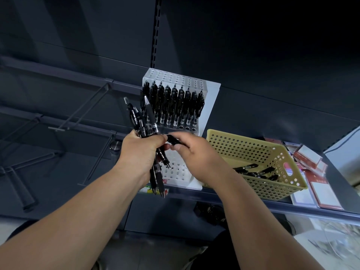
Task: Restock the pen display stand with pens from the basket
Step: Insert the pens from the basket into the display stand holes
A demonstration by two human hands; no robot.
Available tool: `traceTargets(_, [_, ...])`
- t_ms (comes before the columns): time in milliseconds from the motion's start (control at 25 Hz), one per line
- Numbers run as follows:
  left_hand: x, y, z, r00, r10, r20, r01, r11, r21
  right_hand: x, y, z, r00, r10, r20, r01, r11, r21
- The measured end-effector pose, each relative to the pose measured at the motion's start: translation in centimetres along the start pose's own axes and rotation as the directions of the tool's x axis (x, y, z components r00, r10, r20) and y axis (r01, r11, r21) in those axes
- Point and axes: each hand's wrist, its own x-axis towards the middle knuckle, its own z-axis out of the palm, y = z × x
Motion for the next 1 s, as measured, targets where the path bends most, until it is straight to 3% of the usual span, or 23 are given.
traceTargets(160, [0.4,-0.1,-0.5,0.999,-0.04,0.033,0.039,0.999,0.021,0.6,0.0,0.0,0.991,0.137,0.003,-0.137,0.99,0.044])
traceTargets(240, [0.8,0.0,-0.8,0.998,-0.051,0.045,0.051,0.999,0.013,1.1,-0.6,-0.9,0.975,0.216,-0.059,-0.202,0.962,0.184])
traceTargets(320, [1.0,0.2,-1.0,0.996,-0.063,0.061,0.063,0.998,0.001,2.1,-1.2,-2.1,0.951,0.255,-0.175,-0.176,0.911,0.374])
traceTargets(440, [1.2,0.4,-1.2,0.992,-0.091,0.09,0.092,0.996,-0.011,4.0,-1.7,-3.7,0.884,0.248,-0.396,-0.023,0.87,0.492])
traceTargets(640, [1.5,0.5,-1.7,0.99,-0.114,0.089,0.114,0.993,-0.006,6.1,-1.6,-4.4,0.828,0.147,-0.541,0.155,0.868,0.472])
traceTargets(1000, [1.6,0.6,-1.9,0.989,-0.116,0.089,0.116,0.993,0.013,7.6,0.2,-1.9,0.842,0.179,-0.509,0.058,0.908,0.414])
